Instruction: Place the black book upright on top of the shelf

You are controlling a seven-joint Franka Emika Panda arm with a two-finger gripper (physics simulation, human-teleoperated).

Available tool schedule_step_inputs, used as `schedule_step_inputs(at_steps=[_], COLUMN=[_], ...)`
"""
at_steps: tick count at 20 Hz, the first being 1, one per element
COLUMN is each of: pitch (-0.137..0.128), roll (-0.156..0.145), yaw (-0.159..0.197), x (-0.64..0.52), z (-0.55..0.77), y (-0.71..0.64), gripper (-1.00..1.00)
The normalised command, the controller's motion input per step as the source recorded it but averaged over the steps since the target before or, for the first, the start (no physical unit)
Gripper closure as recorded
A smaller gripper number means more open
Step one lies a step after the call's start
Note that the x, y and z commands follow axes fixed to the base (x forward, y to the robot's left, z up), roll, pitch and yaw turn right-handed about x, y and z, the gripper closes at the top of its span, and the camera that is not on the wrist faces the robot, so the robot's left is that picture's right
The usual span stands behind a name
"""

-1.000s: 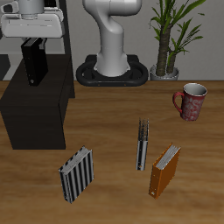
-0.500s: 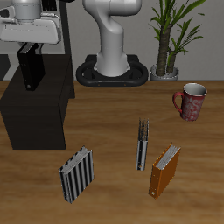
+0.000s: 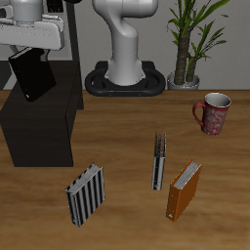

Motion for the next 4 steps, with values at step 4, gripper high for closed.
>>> schedule_step_inputs(at_steps=[4], pitch=[-0.03], roll=[0.008], yaw=[0.033], x=[-0.09], z=[0.16], y=[0.19], gripper=[-1.0])
